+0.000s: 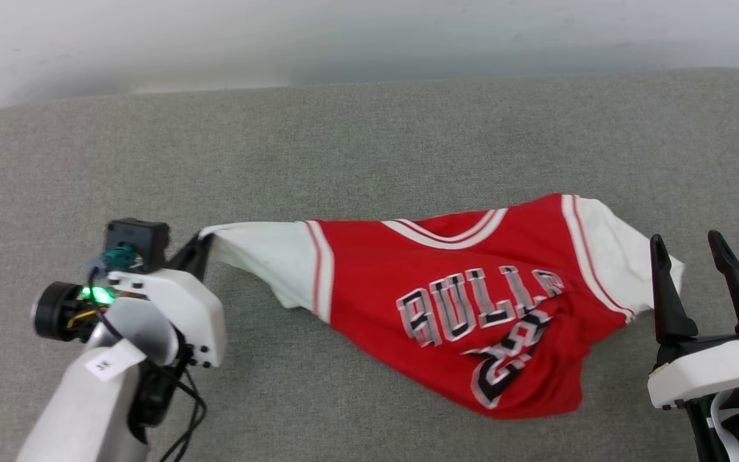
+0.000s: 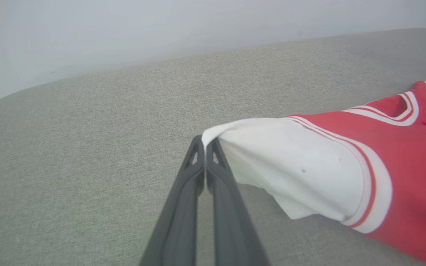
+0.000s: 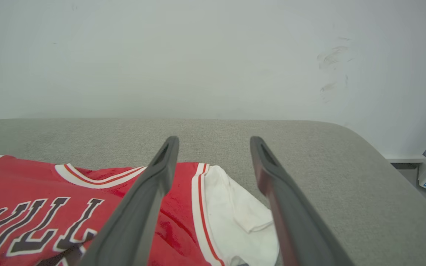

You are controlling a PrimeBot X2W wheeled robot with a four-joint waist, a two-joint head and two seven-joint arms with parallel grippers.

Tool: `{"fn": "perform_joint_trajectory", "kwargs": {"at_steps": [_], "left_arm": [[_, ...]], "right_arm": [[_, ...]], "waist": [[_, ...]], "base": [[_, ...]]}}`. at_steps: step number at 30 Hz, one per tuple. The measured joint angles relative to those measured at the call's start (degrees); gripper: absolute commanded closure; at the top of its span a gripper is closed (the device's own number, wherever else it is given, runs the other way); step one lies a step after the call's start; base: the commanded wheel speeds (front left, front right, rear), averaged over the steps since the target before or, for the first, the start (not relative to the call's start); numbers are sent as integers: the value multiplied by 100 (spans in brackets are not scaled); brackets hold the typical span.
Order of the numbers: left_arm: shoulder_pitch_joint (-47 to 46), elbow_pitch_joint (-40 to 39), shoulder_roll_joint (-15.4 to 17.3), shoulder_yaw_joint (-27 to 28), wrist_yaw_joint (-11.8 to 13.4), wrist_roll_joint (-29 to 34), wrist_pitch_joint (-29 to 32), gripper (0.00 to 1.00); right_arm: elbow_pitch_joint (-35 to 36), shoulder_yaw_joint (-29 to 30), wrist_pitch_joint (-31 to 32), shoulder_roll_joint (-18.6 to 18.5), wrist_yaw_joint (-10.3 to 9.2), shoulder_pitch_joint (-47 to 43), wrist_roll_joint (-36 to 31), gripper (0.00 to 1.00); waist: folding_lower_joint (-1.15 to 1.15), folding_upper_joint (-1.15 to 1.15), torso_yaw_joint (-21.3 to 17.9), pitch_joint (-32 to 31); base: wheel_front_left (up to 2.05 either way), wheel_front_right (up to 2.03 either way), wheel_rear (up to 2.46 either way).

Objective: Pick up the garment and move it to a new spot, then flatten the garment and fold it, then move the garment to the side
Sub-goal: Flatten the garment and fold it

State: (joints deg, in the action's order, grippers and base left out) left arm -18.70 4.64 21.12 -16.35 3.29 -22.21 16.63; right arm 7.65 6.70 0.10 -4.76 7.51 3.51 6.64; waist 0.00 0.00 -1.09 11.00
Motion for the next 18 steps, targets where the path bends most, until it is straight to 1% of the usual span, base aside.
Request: {"fn": "perform_joint_trajectory", "kwargs": {"at_steps": [6, 11, 12, 13, 14, 16, 18], "left_arm": [[42, 219, 399, 488, 16, -143, -275, 100], [16, 546, 613, 855, 75, -219, -636, 100], [-14, 636, 625, 905, 78, -233, -704, 83], [-44, 749, 637, 926, 80, -245, -736, 20], [-54, 896, 672, 904, 71, -225, -736, 0], [-52, 1139, 694, 839, 30, -188, -758, 0], [-55, 1218, 661, 832, 51, -160, -989, 0]], "right_arm": [[10, -37, 73, 0, 0, 2, 1, 0], [15, -40, 111, -1, 0, 6, -1, 0], [18, -35, 120, 0, -1, 7, -2, 0], [18, -27, 121, -1, -1, 8, -5, 0], [18, -26, 130, -1, -1, 9, -10, 0], [10, -33, 144, -1, -1, 13, -18, 0], [-10, -41, 146, 3, 0, 14, -25, 0]], "waist": [[0, 0, 20, 113], [0, 0, 10, 228], [0, 0, 9, 246], [0, 0, 13, 260], [0, 0, 19, 269], [0, 0, 27, 272], [0, 0, 40, 246]], "base": [[0, 0, 0], [0, 0, 0], [0, 0, 0], [0, 0, 0], [0, 0, 0], [0, 0, 0], [0, 0, 0]]}}
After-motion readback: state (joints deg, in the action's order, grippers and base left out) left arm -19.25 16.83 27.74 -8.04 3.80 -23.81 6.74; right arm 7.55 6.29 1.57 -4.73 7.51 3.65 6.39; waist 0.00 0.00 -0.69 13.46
